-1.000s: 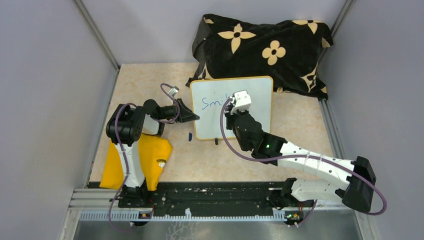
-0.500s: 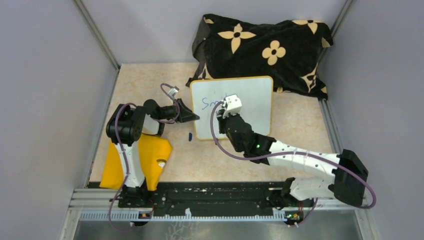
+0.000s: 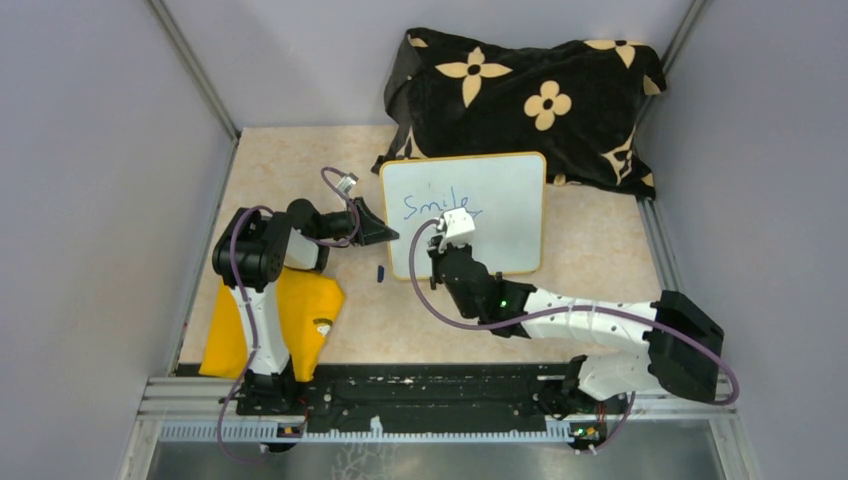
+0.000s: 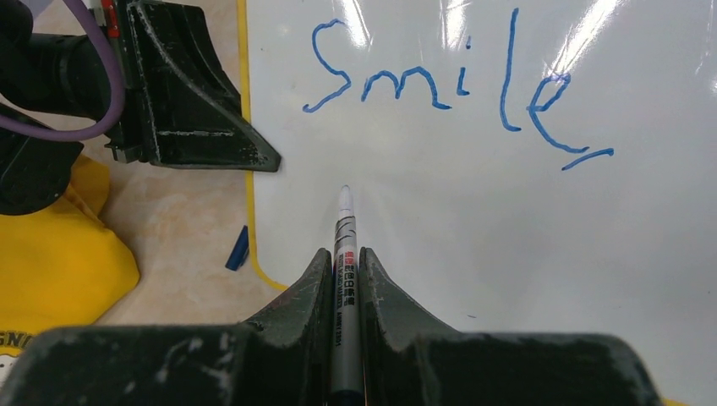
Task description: Write a sentence on the whiteboard
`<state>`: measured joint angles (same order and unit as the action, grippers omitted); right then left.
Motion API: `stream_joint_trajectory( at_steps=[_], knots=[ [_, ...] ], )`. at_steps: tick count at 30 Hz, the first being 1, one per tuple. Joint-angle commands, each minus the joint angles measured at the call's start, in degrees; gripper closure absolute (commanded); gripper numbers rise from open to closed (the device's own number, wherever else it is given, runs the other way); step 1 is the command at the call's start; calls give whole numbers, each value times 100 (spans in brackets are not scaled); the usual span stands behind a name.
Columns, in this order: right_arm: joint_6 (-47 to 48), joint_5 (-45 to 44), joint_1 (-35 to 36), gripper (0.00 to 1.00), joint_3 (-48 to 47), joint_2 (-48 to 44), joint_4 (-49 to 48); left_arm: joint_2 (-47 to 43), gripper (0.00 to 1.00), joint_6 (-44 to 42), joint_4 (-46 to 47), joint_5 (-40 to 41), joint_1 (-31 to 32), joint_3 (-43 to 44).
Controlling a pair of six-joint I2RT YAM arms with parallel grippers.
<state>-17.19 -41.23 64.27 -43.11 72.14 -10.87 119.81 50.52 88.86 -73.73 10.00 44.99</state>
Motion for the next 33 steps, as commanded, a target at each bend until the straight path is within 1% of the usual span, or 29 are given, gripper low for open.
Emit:
stream_joint_trajectory(
  at_steps=[1, 3, 7, 13, 19, 30, 33],
  knots=[
    [-271, -409, 132, 100, -108, 182, -356, 293, 100, 1, 1376, 34, 81, -30],
    [-458, -513, 129, 100, -179, 240, -223, 306, 100, 1, 1378, 34, 81, -27],
    [-538, -705, 135, 100, -189, 232, -211, 311, 100, 9, 1379, 40, 81, -26],
    [-262, -474, 130, 100, -269, 208, -171, 332, 100, 10, 1379, 43, 81, -26],
    [-118, -553, 130, 100, -125, 118, -491, 336, 100, 10, 1379, 34, 81, -26],
    [-45, 8, 132, 100, -9, -103, -619, 366, 100, 10, 1375, 50, 81, -26],
    [-69, 50, 126, 100, -56, -61, -517, 386, 100, 6, 1379, 52, 81, -32]
  ],
)
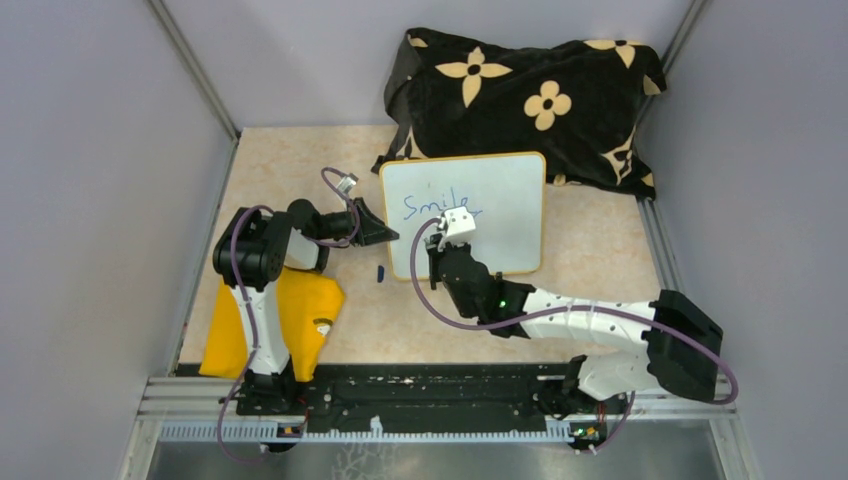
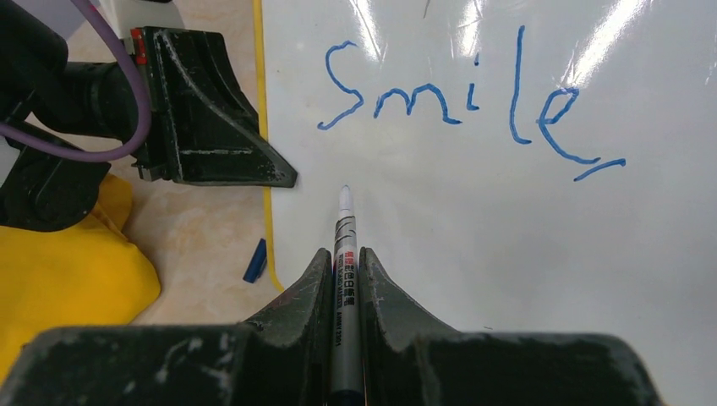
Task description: Write a sentence on the whiteboard
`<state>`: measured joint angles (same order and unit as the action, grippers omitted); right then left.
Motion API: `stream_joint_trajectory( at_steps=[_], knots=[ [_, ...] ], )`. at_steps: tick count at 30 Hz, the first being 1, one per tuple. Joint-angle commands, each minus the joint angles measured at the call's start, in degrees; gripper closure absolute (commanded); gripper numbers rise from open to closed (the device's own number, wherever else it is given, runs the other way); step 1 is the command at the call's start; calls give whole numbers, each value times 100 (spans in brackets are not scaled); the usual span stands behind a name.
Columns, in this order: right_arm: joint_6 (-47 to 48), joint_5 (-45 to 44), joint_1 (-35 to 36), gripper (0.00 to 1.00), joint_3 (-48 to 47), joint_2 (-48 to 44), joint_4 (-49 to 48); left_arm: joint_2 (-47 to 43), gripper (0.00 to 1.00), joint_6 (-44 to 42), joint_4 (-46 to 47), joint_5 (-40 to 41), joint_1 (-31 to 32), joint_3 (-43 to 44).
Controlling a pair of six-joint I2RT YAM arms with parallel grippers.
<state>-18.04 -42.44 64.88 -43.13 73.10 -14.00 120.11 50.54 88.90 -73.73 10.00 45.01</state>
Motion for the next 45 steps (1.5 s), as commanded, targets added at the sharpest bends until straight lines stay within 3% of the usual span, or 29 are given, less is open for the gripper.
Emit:
stream_joint_trajectory(
  at_steps=[1, 16, 23, 45],
  knots=[
    [46, 204, 68, 100, -81, -138, -171, 361, 100, 0, 1374, 52, 81, -36],
    [-72, 428, 68, 100, -241, 177, 53, 333, 100, -1, 1370, 50, 81, -36],
    [-397, 34, 69, 100, -404, 507, 410, 341, 100, -8, 1371, 49, 81, -36],
    [-464, -265, 68, 100, -405, 685, 257, 350, 100, -1, 1373, 50, 81, -31]
  ],
)
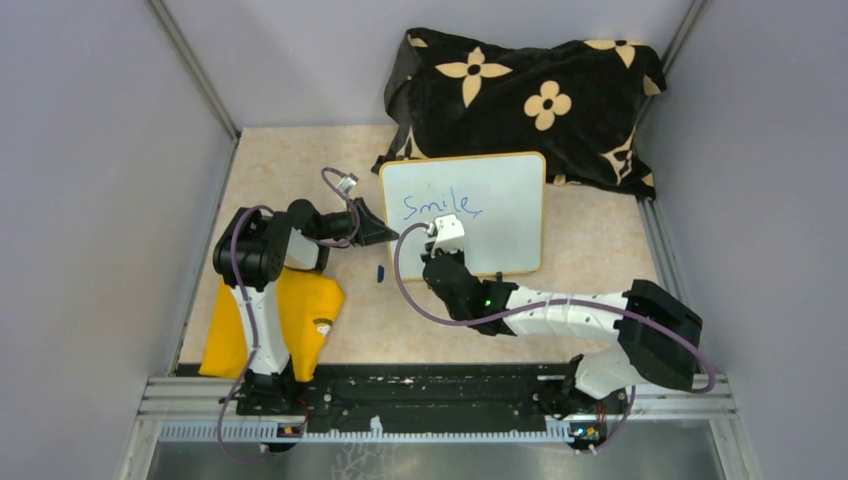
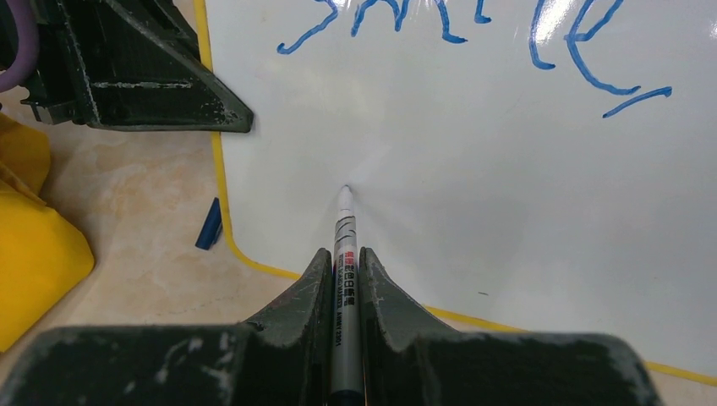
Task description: Write a sentence on the whiteboard
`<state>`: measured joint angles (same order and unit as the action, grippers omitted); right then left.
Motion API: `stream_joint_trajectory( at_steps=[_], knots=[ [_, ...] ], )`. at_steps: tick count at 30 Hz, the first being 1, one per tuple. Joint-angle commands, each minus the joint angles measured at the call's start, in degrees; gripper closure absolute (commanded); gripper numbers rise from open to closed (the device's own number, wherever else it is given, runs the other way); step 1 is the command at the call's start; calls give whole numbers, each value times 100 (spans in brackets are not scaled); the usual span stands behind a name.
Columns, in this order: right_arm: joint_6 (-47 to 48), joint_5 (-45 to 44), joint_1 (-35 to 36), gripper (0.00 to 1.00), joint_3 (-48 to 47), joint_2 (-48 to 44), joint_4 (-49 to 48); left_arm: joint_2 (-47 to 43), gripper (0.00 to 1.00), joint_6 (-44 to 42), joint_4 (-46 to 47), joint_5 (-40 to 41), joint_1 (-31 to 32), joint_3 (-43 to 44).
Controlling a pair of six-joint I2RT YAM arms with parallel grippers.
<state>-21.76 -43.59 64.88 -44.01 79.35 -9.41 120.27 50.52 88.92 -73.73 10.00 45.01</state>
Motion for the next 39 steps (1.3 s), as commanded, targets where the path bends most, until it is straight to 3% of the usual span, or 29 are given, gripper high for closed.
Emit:
stream_joint_trajectory(
  at_steps=[1, 25, 39],
  knots=[
    [-90, -157, 62, 100, -326, 81, -194, 334, 100, 1, 1373, 43, 81, -36],
    [-239, 163, 2, 100, -453, 370, 187, 331, 100, 19, 1372, 39, 81, -28],
    [-482, 10, -116, 100, -151, 4, 569, 335, 100, 28, 1369, 37, 81, -28]
  ],
)
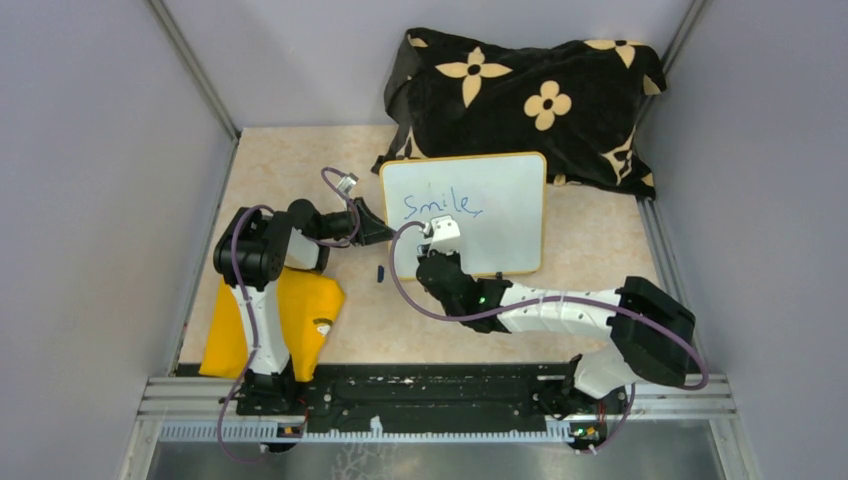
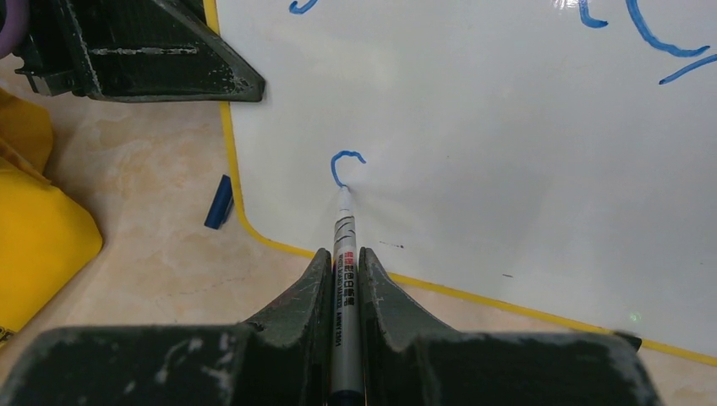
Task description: Write a sentence on the whiteboard
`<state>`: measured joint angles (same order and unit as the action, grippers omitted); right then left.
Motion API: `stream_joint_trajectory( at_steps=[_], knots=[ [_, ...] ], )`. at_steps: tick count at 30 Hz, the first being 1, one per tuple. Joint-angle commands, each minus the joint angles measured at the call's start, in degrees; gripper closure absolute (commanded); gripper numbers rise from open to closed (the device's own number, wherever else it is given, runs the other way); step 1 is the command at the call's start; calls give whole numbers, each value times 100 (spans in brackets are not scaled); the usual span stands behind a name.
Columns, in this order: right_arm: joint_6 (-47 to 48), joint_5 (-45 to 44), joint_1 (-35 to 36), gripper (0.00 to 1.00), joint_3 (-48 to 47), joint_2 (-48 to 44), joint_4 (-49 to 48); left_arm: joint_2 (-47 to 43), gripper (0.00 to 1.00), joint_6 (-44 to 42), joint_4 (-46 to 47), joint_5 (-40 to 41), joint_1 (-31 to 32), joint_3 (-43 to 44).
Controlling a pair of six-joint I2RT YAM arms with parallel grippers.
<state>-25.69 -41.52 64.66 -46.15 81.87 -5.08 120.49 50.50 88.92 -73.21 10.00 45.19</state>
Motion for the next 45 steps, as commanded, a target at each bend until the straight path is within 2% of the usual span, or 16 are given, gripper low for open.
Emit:
stream_joint_trajectory(
  at_steps=[1, 14, 36, 45],
  knots=[
    [-93, -198, -94, 100, 82, -261, 145, 309, 100, 28, 1373, -10, 81, -45],
    [-173, 57, -98, 100, 256, -302, 61, 320, 100, 30, 1372, 0, 81, -43],
    [15, 474, -95, 100, -145, 103, -189, 334, 100, 39, 1373, -1, 81, -45],
    [86, 402, -94, 100, 33, -774, -124, 346, 100, 39, 1364, -9, 81, -36]
  ],
)
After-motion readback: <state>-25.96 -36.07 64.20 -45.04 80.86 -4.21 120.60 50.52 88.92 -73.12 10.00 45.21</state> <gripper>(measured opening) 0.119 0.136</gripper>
